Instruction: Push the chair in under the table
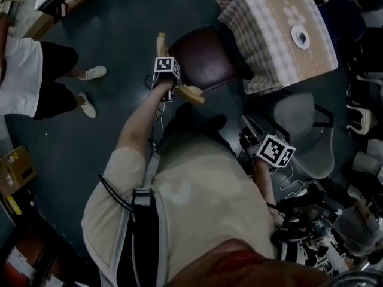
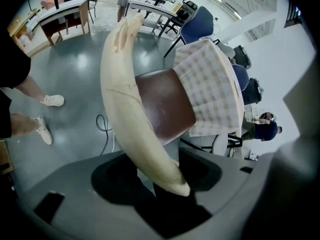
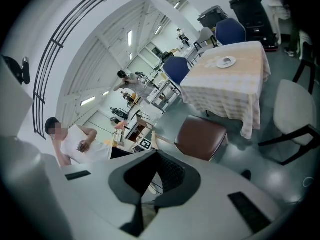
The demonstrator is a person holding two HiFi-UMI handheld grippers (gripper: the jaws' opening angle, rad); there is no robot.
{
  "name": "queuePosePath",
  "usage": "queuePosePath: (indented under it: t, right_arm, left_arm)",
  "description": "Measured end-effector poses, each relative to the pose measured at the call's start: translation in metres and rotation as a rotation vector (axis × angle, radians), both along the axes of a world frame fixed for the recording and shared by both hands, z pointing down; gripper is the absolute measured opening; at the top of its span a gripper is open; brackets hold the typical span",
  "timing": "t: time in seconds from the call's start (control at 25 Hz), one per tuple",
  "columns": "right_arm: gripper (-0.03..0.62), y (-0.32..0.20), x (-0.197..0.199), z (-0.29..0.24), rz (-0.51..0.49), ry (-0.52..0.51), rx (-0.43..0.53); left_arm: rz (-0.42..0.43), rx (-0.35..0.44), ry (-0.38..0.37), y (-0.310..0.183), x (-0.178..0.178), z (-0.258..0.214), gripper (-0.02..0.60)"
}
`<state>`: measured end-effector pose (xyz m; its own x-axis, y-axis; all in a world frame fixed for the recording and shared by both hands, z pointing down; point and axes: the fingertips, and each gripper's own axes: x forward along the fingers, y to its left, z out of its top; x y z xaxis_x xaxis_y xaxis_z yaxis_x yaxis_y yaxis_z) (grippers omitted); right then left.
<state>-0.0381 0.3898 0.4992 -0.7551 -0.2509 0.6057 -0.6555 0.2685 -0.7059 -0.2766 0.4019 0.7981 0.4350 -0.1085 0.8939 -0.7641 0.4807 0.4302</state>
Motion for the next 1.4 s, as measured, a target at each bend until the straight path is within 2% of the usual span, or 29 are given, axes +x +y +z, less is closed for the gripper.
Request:
queuePosePath:
  t: [0.56, 0.96, 1.24, 1.4]
  right_arm:
    - [0.009, -0.006, 0.017, 0.003, 0.071, 0.000, 0.000]
    - [0.009, -0.015, 0.013, -0.001, 0.089, 0.001, 0.004]
    - [0.009, -0.016, 0.019, -0.002, 0.139, -0.010, -0.011]
    - [0.009, -0.021, 0.013, -0.004, 0.123, -0.007, -0.001]
  left_arm:
    - [0.032, -0.004, 0.008, -0.014, 0.014, 0.002, 0.255]
    - [0.037, 0.005, 0.021, -0.022, 0.014, 0.000, 0.256]
    - [0.059, -0.013, 0.023, -0.022, 0.015, -0.002, 0.256]
    - [0.041, 0.012, 0.023, -0.030, 0.014, -0.005, 0.256]
